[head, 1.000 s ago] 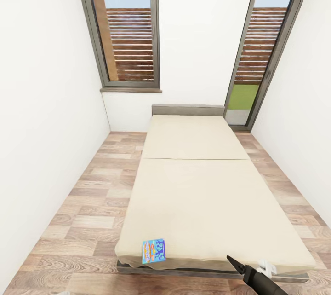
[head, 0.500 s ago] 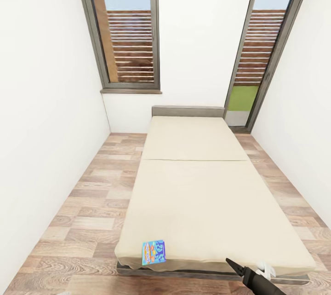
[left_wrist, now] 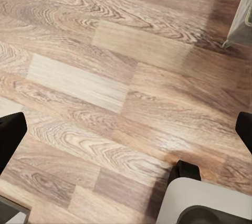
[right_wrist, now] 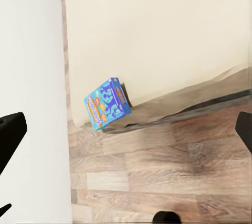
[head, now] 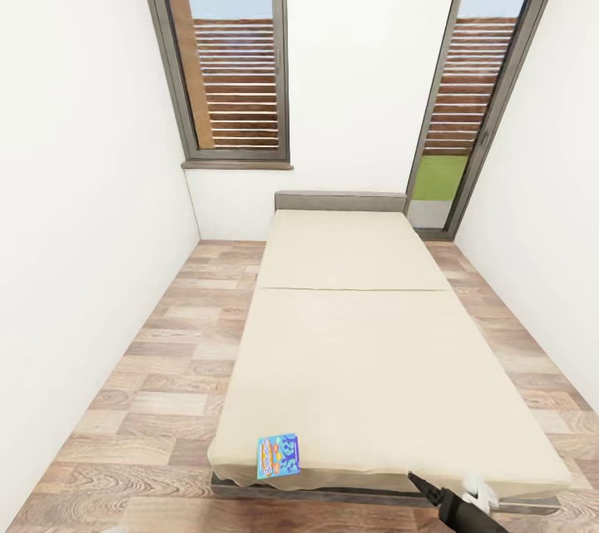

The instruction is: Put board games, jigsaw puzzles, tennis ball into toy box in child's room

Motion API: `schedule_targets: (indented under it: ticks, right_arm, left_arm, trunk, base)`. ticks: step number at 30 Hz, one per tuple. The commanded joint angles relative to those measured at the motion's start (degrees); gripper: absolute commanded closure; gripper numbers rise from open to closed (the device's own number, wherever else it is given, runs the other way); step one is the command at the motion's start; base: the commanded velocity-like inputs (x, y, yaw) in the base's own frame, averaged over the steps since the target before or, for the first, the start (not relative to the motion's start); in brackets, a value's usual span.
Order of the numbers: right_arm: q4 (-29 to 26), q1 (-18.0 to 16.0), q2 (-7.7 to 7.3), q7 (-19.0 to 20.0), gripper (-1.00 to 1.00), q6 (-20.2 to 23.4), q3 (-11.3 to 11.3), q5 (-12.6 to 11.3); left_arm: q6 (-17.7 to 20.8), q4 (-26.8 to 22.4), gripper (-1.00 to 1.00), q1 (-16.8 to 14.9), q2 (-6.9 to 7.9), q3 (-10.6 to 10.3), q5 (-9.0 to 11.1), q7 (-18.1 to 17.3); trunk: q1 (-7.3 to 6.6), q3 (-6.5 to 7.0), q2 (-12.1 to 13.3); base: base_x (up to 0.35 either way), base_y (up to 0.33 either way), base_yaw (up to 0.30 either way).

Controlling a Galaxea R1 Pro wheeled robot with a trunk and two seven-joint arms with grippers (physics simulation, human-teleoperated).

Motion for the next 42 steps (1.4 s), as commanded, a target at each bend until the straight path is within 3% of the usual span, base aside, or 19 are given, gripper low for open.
schedule_targets:
  ticks: [1,4,7,9,10,12,13,15,16,19,22,27,42]
  right_arm:
    - [0.96,-0.04,0.02,0.06,-1.0,0.49,-0.05,-0.43]
    - [3.66,-0.06,0.03,-0.64,-1.0,-0.07,-0.02,-0.36]
    - [7.57,-0.32,0.03,-3.46,-1.0,-2.56,0.09,-0.33]
    - [9.88,-0.56,0.03,-6.17,-1.0,-4.11,0.14,-0.32]
    - [10.22,-0.61,0.03,-6.61,-1.0,-4.34,0.15,-0.3]
    - [11.02,-0.74,0.04,-7.63,-1.0,-4.88,0.18,-0.31]
    - [11.13,-0.76,0.05,-7.77,-1.0,-4.95,0.19,-0.29]
    - [11.36,-0.8,0.09,-8.09,-1.0,-5.13,0.23,-0.31]
    - [11.39,-0.81,0.1,-8.17,-1.0,-5.17,0.24,-0.31]
    - [11.34,-0.83,0.07,-8.14,-1.0,-5.2,0.25,-0.37]
    - [11.32,-0.83,0.06,-7.91,-1.0,-5.2,0.26,-0.5]
    - [11.31,-0.83,0.09,-7.85,-1.0,-5.24,0.26,-0.67]
    - [11.31,-0.83,0.61,-8.0,-1.0,-5.33,0.29,-0.42]
  left_arm:
    - [-0.02,-0.1,-1.0,-0.13,0.2,-0.38,0.51,-0.31]
    - [1.58,-0.32,-1.0,-0.54,0.96,-0.17,0.62,-2.47]
    - [9.56,-1.12,-1.0,-0.98,3.72,-0.03,0.66,-8.42]
    - [18.93,-3.58,-1.0,-2.18,7.49,0.11,0.87,-16.1]
    - [21.32,-4.63,-1.0,-2.59,8.56,0.17,0.92,-18.39]
    - [30.54,-10.32,-1.0,-3.73,12.78,0.34,1.08,-28.51]
    - [32.79,-12.01,-1.0,-3.89,13.79,0.37,1.09,-31.13]
    - [40.44,-18.8,-1.0,-4.27,17.55,0.48,1.05,-40.35]
    - [43.0,-21.72,-1.0,-4.36,19.13,0.59,1.04,-43.69]
    - [46.22,-26.66,-1.0,-4.5,21.69,2.32,1.04,-48.41]
    - [47.45,-29.01,-1.0,-4.61,22.69,5.84,1.01,-50.09]
    - [48.1,-30.77,-1.0,-4.68,23.06,8.39,0.67,-50.62]
    - [48.04,-31.37,-1.0,-4.7,23.91,9.26,0.6,-50.94]
  trunk:
    - [0.03,-0.11,-0.11]
    - [0.03,-0.11,-0.11]
    - [0.03,-0.11,-0.11]
    - [0.03,-0.11,-0.11]
    - [0.03,-0.11,-0.11]
    - [0.03,-0.11,-0.11]
    - [0.03,-0.11,-0.11]
    - [0.03,-0.11,-0.11]
    - [0.03,-0.11,-0.11]
    - [0.03,-0.11,-0.11]
    - [0.03,-0.11,-0.11]
    - [0.03,-0.11,-0.11]
    - [0.03,0.3,-0.11]
  base:
    - [0.0,0.0,0.0]
    - [0.0,0.0,0.0]
    - [0.0,0.0,0.0]
    - [0.0,0.0,0.0]
    - [0.0,0.0,0.0]
    - [0.0,0.0,0.0]
    - [0.0,0.0,0.0]
    - [0.0,0.0,0.0]
    - [0.0,0.0,0.0]
    - [0.0,0.0,0.0]
    - [0.0,0.0,0.0]
    - [0.0,0.069,0.0]
    - [0.001,0.111,-0.049]
